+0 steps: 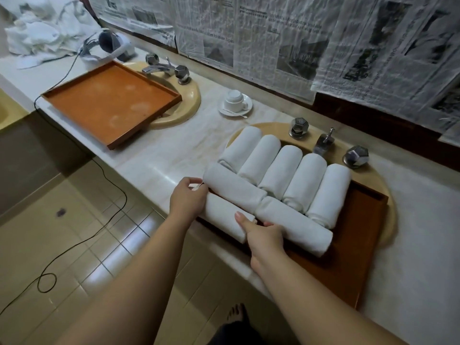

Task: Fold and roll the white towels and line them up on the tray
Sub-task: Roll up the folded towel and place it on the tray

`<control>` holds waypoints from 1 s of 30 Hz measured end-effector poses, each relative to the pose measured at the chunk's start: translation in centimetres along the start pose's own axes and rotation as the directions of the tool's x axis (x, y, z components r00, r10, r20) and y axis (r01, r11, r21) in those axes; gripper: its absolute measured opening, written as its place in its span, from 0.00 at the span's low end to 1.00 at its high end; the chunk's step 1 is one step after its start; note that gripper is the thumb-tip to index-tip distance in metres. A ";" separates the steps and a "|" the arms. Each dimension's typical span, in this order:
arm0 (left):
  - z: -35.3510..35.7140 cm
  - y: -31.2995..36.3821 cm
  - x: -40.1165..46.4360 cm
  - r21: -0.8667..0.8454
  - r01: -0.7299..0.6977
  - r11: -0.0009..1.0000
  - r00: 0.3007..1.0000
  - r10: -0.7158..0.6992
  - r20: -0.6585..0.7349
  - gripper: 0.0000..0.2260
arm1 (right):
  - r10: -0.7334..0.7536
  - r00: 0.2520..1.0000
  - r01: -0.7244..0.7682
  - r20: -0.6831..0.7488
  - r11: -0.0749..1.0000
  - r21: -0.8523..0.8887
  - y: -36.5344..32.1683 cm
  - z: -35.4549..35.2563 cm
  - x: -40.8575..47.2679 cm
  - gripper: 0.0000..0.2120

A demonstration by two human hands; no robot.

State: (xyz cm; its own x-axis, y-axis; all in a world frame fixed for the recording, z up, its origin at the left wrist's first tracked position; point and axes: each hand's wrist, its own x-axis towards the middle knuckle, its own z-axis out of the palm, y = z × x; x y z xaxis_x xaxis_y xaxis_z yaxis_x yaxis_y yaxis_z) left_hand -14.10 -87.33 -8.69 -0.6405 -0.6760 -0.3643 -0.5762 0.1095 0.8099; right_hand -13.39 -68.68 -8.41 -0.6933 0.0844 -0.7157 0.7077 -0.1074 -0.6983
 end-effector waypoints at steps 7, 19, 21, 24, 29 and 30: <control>1.1 0.5 0.0 0.231 -0.124 0.965 0.991 0.133 -0.022 0.15 | -0.044 0.996 0.044 -0.080 0.999 -0.002 -0.3 0.8 -0.8 0.40; -2.1 -3.6 -0.9 0.274 -0.164 0.948 0.986 0.155 0.057 0.26 | -0.096 0.989 0.108 0.112 0.988 -0.110 1.5 -0.8 -0.6 0.23; -1.9 -3.6 -0.8 0.267 -0.172 0.948 0.985 0.172 0.026 0.25 | -0.091 0.973 0.122 0.210 0.983 -0.141 2.1 -0.7 -0.9 0.19; -1.6 -3.1 -0.9 0.282 -0.180 0.942 0.982 0.189 -0.005 0.25 | -0.127 0.942 0.187 0.309 0.967 -0.171 2.5 -0.2 -1.3 0.20; -1.3 -2.7 -0.8 0.343 -0.170 0.924 0.983 0.184 -0.009 0.32 | -0.130 0.927 0.190 0.352 0.972 -0.141 2.6 -0.9 -1.2 0.24; -1.4 -2.8 -0.7 0.332 -0.162 0.929 0.985 0.174 -0.007 0.34 | -0.126 0.932 0.186 0.339 0.971 -0.150 2.7 -1.2 -1.2 0.25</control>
State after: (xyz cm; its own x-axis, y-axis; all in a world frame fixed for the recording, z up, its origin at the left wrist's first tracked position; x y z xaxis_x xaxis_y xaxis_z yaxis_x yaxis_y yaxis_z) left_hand -11.32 -88.14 -10.02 -0.7275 -0.6516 -0.2150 -0.6004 0.4528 0.6592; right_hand -10.54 -67.88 -9.47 -0.7815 -0.2437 -0.5743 0.5788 0.0603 -0.8132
